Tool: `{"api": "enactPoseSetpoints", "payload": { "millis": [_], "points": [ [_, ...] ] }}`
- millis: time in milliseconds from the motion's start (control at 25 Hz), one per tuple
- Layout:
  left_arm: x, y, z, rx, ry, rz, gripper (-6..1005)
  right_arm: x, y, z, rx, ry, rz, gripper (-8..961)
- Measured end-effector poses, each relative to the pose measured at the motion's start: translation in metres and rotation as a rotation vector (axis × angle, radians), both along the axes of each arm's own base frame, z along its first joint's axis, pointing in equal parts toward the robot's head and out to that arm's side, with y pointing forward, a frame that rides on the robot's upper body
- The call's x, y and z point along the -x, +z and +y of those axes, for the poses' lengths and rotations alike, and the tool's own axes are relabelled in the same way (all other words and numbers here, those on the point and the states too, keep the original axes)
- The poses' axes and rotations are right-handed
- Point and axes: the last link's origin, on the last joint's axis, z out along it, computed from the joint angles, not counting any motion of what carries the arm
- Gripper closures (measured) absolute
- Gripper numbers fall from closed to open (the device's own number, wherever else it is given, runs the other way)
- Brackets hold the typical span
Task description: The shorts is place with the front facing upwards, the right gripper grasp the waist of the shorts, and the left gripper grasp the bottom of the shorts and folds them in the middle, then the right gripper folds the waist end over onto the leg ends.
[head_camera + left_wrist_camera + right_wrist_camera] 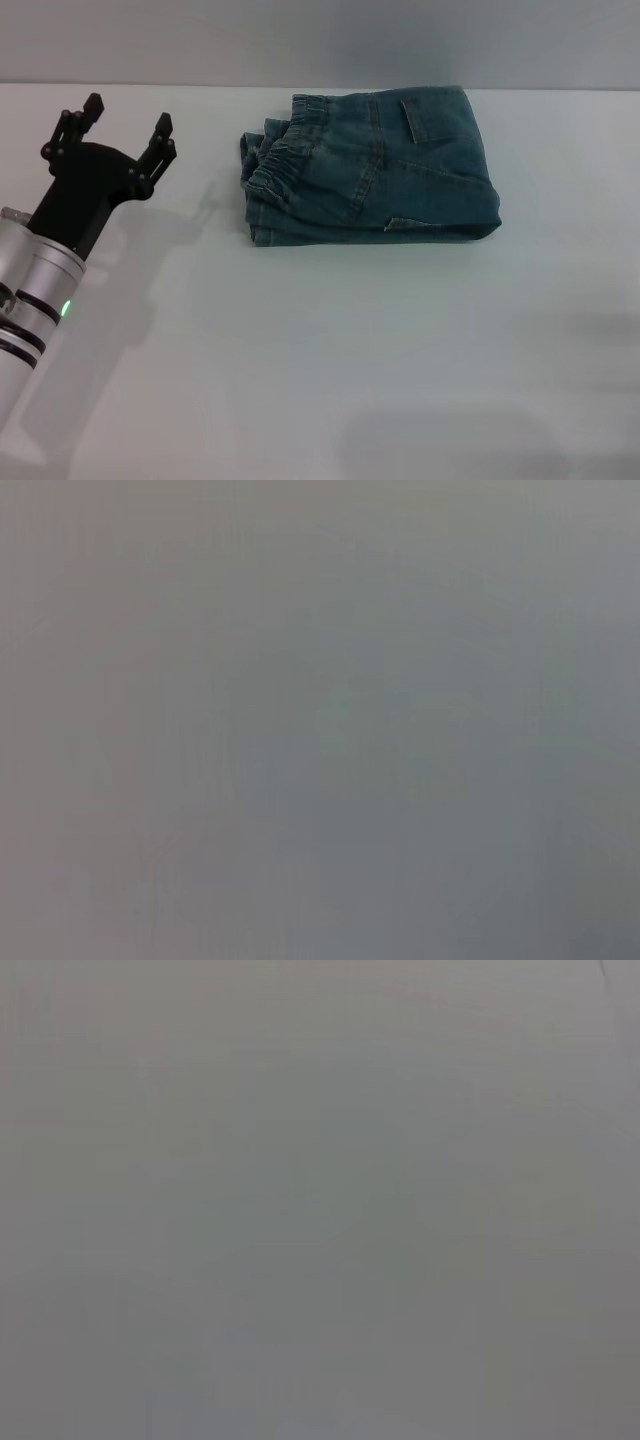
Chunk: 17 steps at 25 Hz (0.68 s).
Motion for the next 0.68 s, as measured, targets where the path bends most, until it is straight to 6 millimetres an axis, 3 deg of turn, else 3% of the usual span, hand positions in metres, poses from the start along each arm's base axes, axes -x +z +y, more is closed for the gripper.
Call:
{"api": "enactPoseSetpoints", "payload": {
  "millis": [80, 280, 680],
  "points": [
    [0.0006, 0.0000, -0.0006, 0.000, 0.002, -0.001, 197, 0.0000, 0.0007, -0.0007, -0.003, 0.002, -0.002, 396],
    [0.0019, 0.0008, -0.0009, 0.003, 0.009, -0.018, 197, 0.0012, 0.0025, -0.0015, -0.014, 0.012, -0.007, 214],
    [0.0009, 0.0007, 0.0006, 0.006, 0.008, -0.022, 197, 0.0004, 0.0034, -0.0021, -0.018, 0.008, -0.013, 186]
  ]
}}
